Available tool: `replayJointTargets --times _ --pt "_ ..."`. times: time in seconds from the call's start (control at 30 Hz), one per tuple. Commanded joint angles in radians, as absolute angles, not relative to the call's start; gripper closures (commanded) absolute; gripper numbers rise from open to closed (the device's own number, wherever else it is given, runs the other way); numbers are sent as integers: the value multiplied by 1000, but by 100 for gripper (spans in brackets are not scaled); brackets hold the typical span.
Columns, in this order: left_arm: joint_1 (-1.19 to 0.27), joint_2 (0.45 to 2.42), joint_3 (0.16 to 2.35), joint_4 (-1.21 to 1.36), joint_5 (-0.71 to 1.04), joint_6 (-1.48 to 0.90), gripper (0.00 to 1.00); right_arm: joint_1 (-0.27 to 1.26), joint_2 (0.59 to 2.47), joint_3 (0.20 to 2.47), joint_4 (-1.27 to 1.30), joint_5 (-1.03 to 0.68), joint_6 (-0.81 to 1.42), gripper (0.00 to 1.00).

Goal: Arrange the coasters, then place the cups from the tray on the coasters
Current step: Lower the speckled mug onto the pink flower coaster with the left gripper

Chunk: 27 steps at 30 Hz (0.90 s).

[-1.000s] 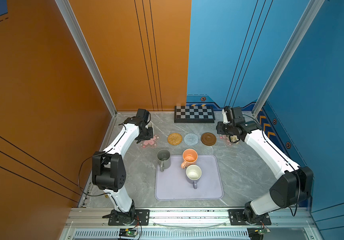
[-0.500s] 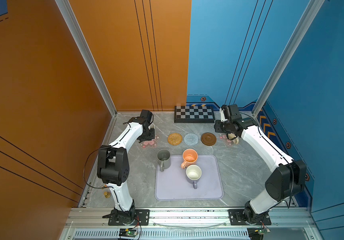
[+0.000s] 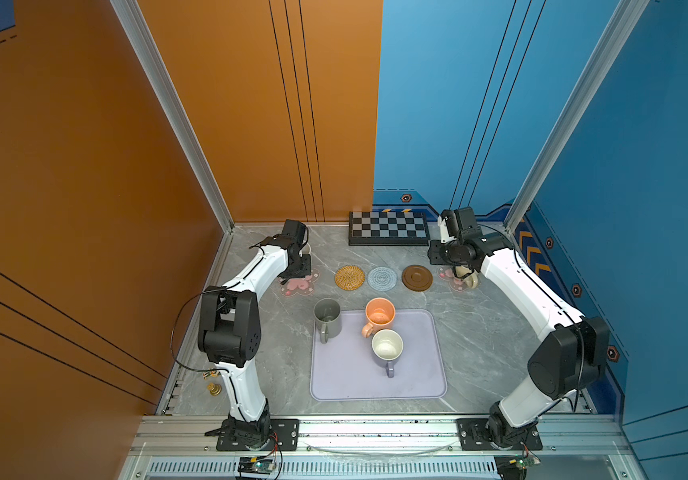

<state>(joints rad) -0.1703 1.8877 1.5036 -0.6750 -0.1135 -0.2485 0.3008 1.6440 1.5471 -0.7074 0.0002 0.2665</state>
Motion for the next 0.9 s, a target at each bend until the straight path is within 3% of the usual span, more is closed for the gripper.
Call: replayJointTargets --times 0.0,0.87 --pt "-163 1890 1486 -599 -155 -262 100 299 1638 1575 -744 4 252 57" --pt "-155 1897 1362 -470 -134 -287 100 307 1653 1602 -768 2 250 57"
